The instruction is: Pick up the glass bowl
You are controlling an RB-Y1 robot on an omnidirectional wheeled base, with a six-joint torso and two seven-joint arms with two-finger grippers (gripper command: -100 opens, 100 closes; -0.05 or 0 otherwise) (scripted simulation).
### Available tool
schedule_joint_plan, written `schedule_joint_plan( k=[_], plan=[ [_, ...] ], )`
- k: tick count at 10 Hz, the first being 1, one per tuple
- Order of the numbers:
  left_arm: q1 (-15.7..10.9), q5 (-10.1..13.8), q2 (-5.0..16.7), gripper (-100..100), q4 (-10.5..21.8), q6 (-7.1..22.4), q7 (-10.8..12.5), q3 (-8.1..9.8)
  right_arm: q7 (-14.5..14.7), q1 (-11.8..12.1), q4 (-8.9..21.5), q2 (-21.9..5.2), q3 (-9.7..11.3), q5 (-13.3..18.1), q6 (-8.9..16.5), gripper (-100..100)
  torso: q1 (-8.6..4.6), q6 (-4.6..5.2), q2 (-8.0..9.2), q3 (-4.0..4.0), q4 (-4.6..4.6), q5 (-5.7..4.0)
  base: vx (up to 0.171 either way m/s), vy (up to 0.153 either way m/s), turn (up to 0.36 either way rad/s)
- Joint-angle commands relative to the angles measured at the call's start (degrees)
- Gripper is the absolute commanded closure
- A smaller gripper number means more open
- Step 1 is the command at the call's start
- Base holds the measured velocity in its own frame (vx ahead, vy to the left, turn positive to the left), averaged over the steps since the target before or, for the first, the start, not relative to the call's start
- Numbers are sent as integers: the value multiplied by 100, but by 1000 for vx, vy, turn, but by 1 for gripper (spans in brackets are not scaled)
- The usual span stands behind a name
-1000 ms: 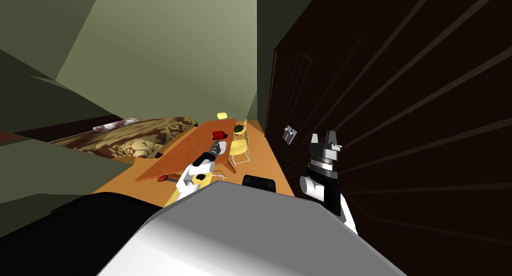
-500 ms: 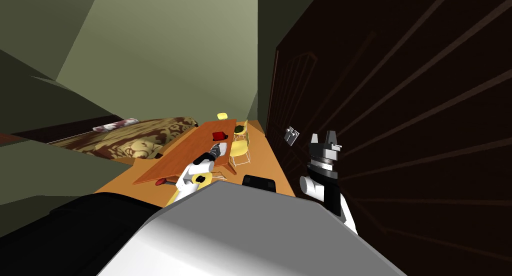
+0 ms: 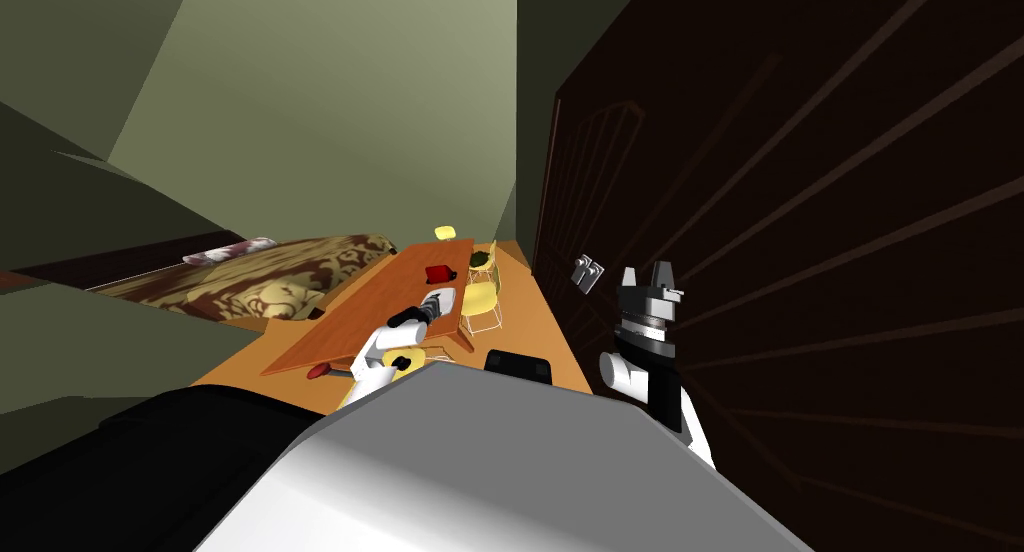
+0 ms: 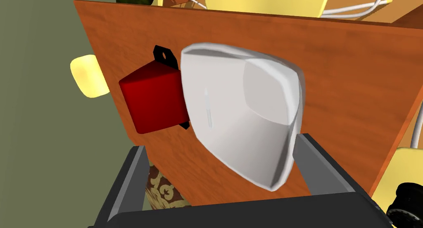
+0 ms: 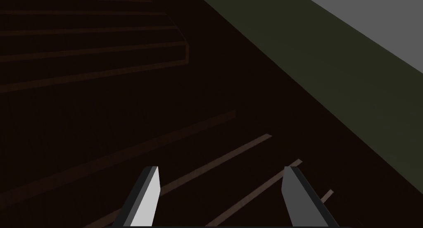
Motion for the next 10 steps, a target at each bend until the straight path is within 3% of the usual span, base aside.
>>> schedule_joint_plan(
  k=[1,10],
  plan=[
    [-41,181,135,-100,195,286,53,13,0,0,0,0,0,0,0,0,0,0,0,0,0,0,64,87,-8],
    [-38,668,415,-100,724,1449,216,-50,0,0,0,0,0,0,0,0,15,1,0,0,0,4,49,76,-12]
  ],
)
